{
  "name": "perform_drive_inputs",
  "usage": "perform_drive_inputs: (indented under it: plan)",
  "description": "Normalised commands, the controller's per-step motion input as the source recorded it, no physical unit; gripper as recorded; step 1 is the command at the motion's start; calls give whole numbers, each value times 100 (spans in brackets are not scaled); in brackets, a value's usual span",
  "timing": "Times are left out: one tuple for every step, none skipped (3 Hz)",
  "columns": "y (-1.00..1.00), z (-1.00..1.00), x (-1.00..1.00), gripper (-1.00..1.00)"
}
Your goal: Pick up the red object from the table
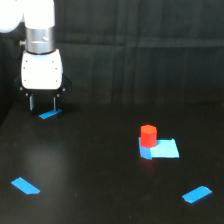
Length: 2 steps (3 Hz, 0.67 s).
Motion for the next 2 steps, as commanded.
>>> perform_drive_inputs:
  plan:
    - [-3,-14,9,92]
    - [14,-19,0,100]
